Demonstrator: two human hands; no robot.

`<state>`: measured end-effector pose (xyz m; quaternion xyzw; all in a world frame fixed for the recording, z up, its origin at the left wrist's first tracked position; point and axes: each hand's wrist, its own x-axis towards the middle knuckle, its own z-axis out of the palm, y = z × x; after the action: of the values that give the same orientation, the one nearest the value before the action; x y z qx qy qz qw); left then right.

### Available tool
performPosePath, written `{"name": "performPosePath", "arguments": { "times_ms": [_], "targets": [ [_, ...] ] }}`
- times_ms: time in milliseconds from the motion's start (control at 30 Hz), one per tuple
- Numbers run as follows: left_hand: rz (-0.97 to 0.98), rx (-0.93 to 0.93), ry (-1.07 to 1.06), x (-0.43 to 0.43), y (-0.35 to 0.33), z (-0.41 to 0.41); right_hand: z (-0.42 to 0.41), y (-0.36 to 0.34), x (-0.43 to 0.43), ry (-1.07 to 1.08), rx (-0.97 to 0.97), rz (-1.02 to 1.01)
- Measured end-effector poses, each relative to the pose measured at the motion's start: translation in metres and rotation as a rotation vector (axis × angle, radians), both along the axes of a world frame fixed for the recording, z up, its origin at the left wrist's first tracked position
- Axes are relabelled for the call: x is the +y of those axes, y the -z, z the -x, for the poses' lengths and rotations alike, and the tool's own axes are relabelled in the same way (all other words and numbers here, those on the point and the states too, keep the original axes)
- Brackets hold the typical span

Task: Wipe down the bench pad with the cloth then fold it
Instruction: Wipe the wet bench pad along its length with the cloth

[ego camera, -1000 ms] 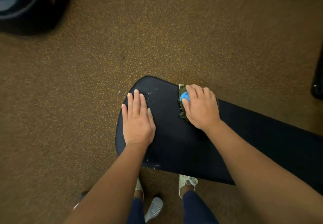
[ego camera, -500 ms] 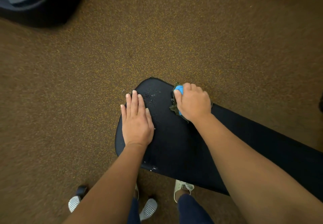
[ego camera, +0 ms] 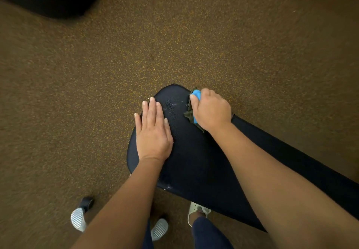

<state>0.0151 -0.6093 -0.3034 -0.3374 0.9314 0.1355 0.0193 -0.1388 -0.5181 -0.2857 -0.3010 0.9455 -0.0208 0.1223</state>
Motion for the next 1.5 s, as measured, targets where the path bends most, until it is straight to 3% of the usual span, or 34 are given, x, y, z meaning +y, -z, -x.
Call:
{"name": "performPosePath", "arguments": {
  "times_ms": [100, 300, 367, 533, 733, 800, 933, 1133, 1333, 1500],
  "targets": [
    [-0.014, 0.014, -0.048, 0.001, -0.001, 0.001, -0.003, 0.001, -0.033, -0.041, -0.018, 0.031],
    [-0.017, 0.052, -0.088, 0.002, 0.0, -0.001, -0.001, 0.002, -0.03, -0.468, -0.071, 0.137],
    [-0.02, 0.063, -0.091, 0.002, 0.0, -0.001, 0.008, 0.0, -0.014, -0.55, -0.087, 0.091],
    [-0.053, 0.14, -0.138, 0.001, 0.0, 0.0, -0.007, -0.001, -0.047, -0.311, -0.079, -0.008],
    [-0.018, 0.091, -0.16, 0.0, 0.004, -0.001, -0.001, -0.001, -0.019, -0.801, -0.006, 0.033],
    [-0.002, 0.061, -0.159, 0.0, 0.004, 0.001, 0.009, 0.0, -0.015, -0.775, 0.015, 0.001],
    [-0.016, 0.054, -0.167, 0.001, 0.004, 0.0, -0.016, -0.002, -0.043, -0.504, -0.011, -0.028],
    [-0.058, 0.1, -0.169, -0.002, 0.0, 0.0, -0.001, -0.002, -0.014, -0.88, -0.007, 0.048],
    [-0.091, 0.163, -0.139, -0.008, 0.0, -0.004, -0.021, -0.006, -0.057, -0.486, -0.037, -0.01],
    [-0.098, 0.155, -0.112, -0.009, 0.0, -0.011, -0.023, -0.005, -0.037, -0.813, -0.06, 0.032]
  ]
}}
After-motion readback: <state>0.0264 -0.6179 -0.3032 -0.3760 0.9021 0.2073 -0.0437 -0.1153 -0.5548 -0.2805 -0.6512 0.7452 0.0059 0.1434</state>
